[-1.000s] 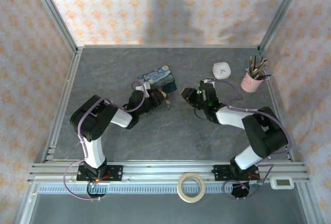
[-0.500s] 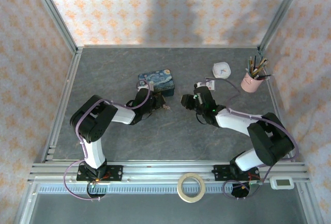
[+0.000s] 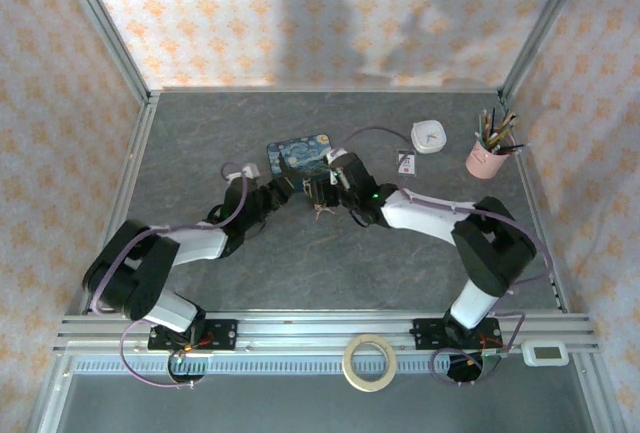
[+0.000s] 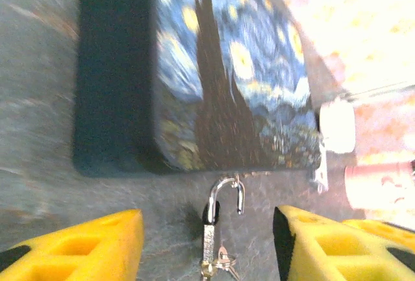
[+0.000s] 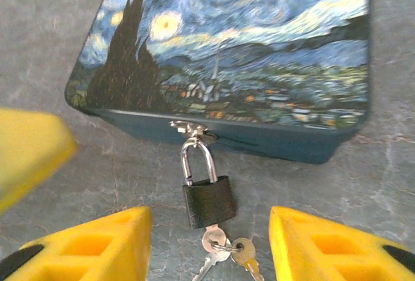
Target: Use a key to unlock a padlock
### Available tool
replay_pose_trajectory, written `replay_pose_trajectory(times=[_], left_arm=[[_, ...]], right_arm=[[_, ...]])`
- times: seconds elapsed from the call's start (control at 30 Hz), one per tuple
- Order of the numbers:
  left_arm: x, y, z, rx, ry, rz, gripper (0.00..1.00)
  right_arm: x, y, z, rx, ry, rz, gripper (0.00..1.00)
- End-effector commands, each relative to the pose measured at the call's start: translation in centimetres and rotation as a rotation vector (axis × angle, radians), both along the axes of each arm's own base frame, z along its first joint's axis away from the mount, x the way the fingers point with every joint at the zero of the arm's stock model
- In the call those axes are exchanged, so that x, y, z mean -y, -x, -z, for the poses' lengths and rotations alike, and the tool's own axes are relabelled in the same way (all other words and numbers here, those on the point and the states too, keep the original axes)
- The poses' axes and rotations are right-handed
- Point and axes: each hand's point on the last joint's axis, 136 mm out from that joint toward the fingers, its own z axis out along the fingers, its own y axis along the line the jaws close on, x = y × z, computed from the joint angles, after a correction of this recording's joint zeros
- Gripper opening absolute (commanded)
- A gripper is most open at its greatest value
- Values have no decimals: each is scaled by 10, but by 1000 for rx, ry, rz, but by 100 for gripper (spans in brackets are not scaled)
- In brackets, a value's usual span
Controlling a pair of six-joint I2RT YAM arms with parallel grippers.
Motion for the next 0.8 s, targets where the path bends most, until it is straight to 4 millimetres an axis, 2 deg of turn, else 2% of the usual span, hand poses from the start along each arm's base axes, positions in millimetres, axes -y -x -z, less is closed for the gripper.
replay_pose_trajectory(times=[0.0, 0.1, 0.17, 0.27, 0.43, 0.57, 0.77], left_arm=[[-30, 1, -8, 17, 17, -103, 57], [-50, 0, -15, 46, 15, -157, 60], [-55, -2, -20, 61, 17, -167, 60], [-53, -6, -24, 76, 33, -161, 60], [-45, -8, -19, 71, 90, -137, 60], [-41, -8, -12, 59, 120, -129, 60], [-42, -6, -11, 62, 130, -135, 60]], right_arm=[[-6, 5, 18, -20, 149, -61, 52], [-19, 8, 29, -40, 234, -92, 52], [-24, 9, 34, -55, 270, -95, 50], [-25, 5, 37, -68, 313, -65, 50], [-24, -6, 37, -55, 384, -19, 49], [-32, -7, 44, -72, 402, -35, 43], [-28, -12, 53, -66, 471, -1, 41]])
